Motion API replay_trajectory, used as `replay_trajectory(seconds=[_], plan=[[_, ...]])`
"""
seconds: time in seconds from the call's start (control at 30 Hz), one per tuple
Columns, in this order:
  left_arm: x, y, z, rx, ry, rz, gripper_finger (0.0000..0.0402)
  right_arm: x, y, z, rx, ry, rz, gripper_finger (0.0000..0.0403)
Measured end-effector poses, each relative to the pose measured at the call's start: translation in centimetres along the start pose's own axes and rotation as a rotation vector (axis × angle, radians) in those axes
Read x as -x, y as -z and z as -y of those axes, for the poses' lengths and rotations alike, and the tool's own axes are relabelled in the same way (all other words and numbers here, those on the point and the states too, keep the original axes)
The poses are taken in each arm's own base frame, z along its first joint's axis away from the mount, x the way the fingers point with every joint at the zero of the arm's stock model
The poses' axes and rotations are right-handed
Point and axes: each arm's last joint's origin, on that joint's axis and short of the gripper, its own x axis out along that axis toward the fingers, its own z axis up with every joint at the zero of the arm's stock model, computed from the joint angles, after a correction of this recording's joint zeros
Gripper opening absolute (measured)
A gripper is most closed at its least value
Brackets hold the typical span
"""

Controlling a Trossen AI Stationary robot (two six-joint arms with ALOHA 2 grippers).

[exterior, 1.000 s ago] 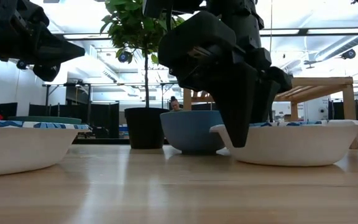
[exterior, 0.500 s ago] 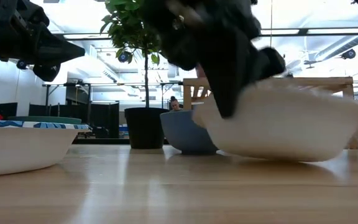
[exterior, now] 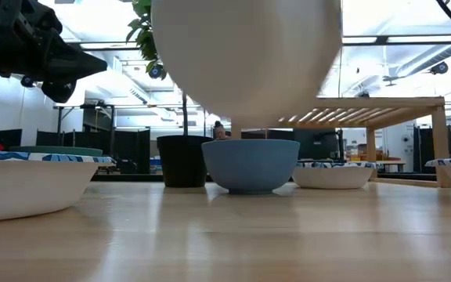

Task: Place and stack bowls onto a shelf
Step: Put the white patterned bowl on the shelf

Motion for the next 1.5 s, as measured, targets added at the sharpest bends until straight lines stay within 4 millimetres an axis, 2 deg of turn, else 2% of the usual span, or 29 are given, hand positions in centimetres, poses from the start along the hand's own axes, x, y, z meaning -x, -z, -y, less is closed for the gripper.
replay_trajectory(seconds=[0.13,0.23,0.47,0.7,0.9,1.0,1.2,1.33,1.5], plan=[[0.0,0.0,0.0,-0.001,-0.001,-0.002,0.0,2.4,0.7,-0.1,0.046,-0.002,0.032,0.0038],[0.0,0.0,0.0,-0.001,-0.001,-0.003,0.0,4.3,1.4,0.5,0.065,0.08,0.046,0.0038],[-0.1,0.0,0.0,-0.002,-0.002,-0.004,0.0,9.0,3.7,2.6,0.172,0.413,0.123,0.0038],[-0.1,0.1,0.0,-0.004,-0.003,-0.006,0.0,14.0,4.3,3.7,0.331,0.556,0.316,0.0038],[-0.2,0.2,0.0,-0.008,-0.006,-0.014,0.0,17.8,5.1,4.5,0.572,0.85,0.475,0.0038],[-0.2,0.1,0.0,-0.008,-0.013,-0.011,0.0,19.8,5.1,5.4,0.628,0.985,0.514,0.0038],[-0.2,0.1,0.0,-0.004,-0.022,-0.002,0.0,23.7,4.1,8.9,0.488,1.06,0.557,0.0038],[-0.2,0.1,0.0,-0.004,-0.025,-0.001,0.0,25.6,3.4,12.5,0.35,1.012,0.518,0.0038],[-0.2,0.0,0.0,-0.002,-0.027,0.003,0.0,26.9,3.0,17.4,0.174,0.96,0.433,0.0038]])
